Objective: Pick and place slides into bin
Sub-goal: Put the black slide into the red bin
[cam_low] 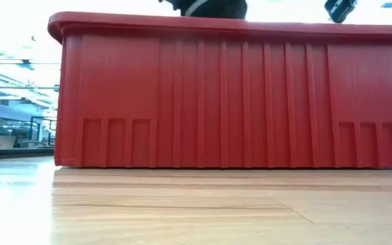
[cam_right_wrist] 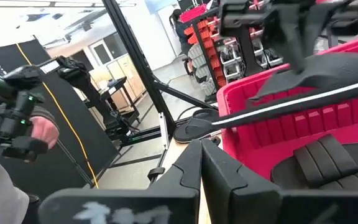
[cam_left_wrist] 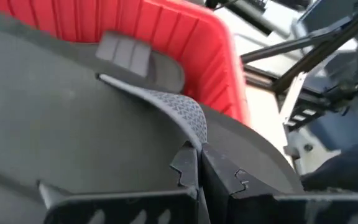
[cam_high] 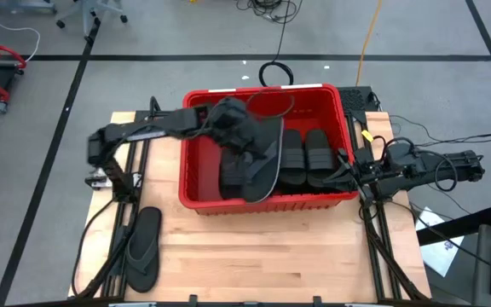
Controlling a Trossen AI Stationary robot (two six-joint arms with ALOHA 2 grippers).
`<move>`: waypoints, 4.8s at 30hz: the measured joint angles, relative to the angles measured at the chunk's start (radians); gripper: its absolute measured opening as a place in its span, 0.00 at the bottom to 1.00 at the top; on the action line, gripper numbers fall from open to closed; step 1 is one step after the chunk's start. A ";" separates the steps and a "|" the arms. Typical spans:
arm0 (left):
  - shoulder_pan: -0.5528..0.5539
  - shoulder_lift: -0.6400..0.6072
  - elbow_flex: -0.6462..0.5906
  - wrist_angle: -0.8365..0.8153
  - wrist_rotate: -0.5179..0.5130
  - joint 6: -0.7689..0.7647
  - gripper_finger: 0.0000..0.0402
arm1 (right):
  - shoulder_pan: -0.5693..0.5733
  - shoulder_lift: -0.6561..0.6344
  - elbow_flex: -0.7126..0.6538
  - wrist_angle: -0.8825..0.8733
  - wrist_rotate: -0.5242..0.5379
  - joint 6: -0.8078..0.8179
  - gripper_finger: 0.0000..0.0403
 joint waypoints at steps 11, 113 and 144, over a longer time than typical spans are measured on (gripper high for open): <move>0.131 0.220 0.272 -0.258 -0.082 -0.030 0.00 | 0.000 0.000 0.000 -0.050 -0.004 0.000 0.00; 0.090 0.212 0.036 0.030 -0.012 -0.576 0.57 | 0.000 0.000 0.000 -0.116 -0.137 -0.049 0.00; 0.023 0.146 0.039 -0.216 -0.157 -0.257 0.57 | 0.000 0.000 0.000 -0.124 -0.137 -0.044 0.00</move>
